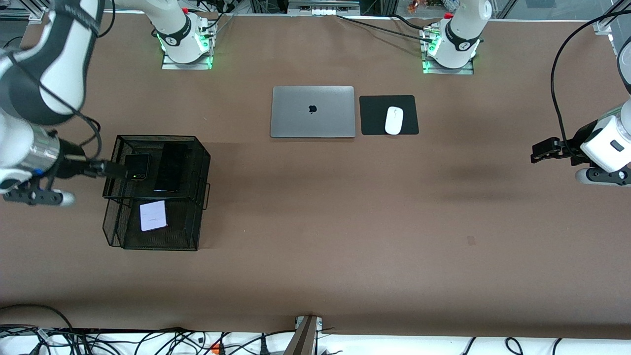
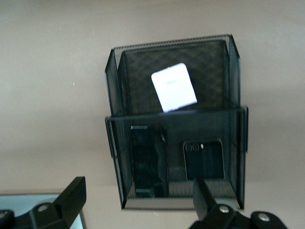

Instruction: Place phones with both arms

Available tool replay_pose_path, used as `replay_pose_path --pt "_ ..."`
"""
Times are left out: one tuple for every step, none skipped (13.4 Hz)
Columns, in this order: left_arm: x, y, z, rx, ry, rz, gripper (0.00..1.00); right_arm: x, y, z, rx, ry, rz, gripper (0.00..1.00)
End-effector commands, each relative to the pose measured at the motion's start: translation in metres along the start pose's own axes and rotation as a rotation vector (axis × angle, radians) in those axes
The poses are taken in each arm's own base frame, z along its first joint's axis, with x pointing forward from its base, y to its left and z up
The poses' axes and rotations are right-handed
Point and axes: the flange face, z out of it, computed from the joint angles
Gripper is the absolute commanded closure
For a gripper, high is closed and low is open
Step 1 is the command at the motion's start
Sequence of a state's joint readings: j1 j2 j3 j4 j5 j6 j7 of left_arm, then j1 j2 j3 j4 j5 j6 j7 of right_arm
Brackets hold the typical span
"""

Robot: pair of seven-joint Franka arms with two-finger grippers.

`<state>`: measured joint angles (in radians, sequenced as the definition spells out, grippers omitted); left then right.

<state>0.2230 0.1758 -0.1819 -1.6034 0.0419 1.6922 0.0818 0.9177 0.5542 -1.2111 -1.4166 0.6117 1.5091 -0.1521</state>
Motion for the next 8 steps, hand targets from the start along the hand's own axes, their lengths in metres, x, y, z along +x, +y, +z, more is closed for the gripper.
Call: replay_pose_path --pt "-0.004 -0.002 -0.002 -0.003 0.001 0.017 0.0 -0.016 0.008 -0.015 -0.015 -0.024 0.03 0.01" --pt "-0.004 -0.002 -0.003 -0.003 0.003 0.016 0.0 -0.017 0.009 -0.019 -0.018 -0.02 0.027 0.01" --pt "-0.004 -0.002 -0.003 -0.003 0.003 0.016 0.0 -0.018 0.01 -0.032 -0.025 0.001 0.023 0.01" --pt "-0.004 -0.002 -0.004 -0.002 0.006 0.016 0.0 -0.02 0.016 -0.038 -0.023 0.0 0.031 0.01" --pt "-0.004 -0.002 -0.003 -0.003 0.003 0.016 0.0 -0.021 0.019 -0.04 -0.02 -0.009 0.039 0.01" --pt "-0.004 -0.002 -0.004 -0.002 0.006 0.014 0.0 -0.02 0.016 -0.042 -0.019 -0.005 0.042 0.01" --pt "-0.004 -0.002 -0.003 -0.003 0.003 0.016 0.0 -0.017 0.027 -0.048 -0.018 0.006 0.059 0.01" --pt "-0.004 -0.002 -0.003 -0.003 0.003 0.016 0.0 -0.011 0.029 -0.046 -0.01 -0.008 0.054 0.01"
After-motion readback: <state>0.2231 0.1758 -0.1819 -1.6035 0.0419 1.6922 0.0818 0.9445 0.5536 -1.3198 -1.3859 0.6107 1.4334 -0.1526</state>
